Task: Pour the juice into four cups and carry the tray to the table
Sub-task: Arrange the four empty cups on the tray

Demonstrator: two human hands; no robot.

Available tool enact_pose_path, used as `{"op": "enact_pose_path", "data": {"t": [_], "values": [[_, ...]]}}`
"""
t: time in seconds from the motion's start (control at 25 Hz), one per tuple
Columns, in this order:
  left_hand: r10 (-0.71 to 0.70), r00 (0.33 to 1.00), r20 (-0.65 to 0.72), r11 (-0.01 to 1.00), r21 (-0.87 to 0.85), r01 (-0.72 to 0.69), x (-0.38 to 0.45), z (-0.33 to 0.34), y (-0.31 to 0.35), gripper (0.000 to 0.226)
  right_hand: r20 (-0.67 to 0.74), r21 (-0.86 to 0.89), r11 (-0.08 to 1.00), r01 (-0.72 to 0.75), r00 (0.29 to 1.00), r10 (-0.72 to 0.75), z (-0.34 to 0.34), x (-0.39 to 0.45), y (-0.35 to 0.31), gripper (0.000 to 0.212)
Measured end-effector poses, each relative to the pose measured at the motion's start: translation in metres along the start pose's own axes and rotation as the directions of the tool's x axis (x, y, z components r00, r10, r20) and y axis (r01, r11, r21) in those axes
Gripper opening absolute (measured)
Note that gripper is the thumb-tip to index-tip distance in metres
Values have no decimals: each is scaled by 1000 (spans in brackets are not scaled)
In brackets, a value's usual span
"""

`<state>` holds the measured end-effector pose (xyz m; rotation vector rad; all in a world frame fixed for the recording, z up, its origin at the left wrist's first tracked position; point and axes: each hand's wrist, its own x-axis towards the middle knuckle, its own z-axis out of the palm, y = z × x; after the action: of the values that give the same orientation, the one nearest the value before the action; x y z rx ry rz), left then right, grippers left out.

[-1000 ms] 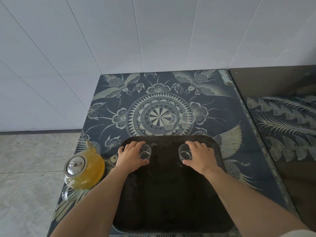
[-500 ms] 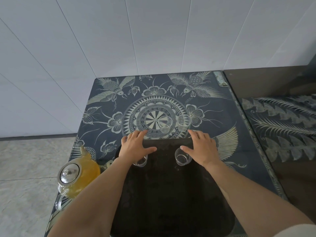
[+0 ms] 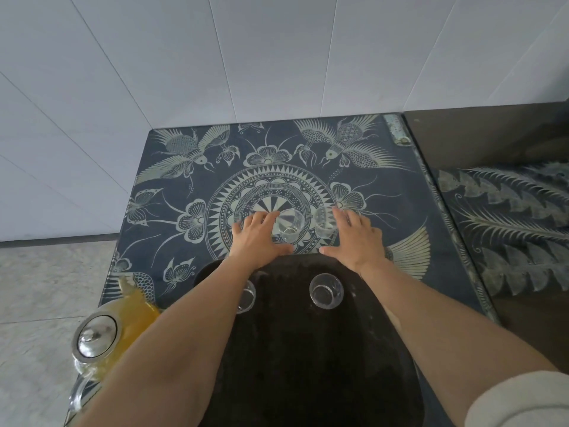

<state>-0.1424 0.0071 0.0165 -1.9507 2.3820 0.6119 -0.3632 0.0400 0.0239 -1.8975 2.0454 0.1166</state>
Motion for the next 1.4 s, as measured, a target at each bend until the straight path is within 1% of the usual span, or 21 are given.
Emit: {"op": "enact_pose_path", "data": {"t": [0.24,0.36,0.52,0.72,1.2,1.4], "values": [[-8,997,79,1000,17,7,33,10,15,96,47,-43,999,12,999,-10,7,36,-4,109],[-6,995,96,1000,13,4,40,17,20,95,64,-33,999,29,998,-27,11,45,-4,105],[-2,997,71,1000,-25,4,46,20,19,91,51,-17,998,52,997,-51,13,54,-4,92],[9,999,45,998,-62,-6,49,18,23,79,22,-15,999,49,999,-49,11,53,-9,77],[-54,998,-11,994,-99,53,11,-13,7,77,-39,15,999,51,998,-51,-13,18,-13,72],[-51,998,-38,993,-111,46,-3,-16,-5,76,-112,44,996,77,991,-72,-16,8,-17,69]]}}
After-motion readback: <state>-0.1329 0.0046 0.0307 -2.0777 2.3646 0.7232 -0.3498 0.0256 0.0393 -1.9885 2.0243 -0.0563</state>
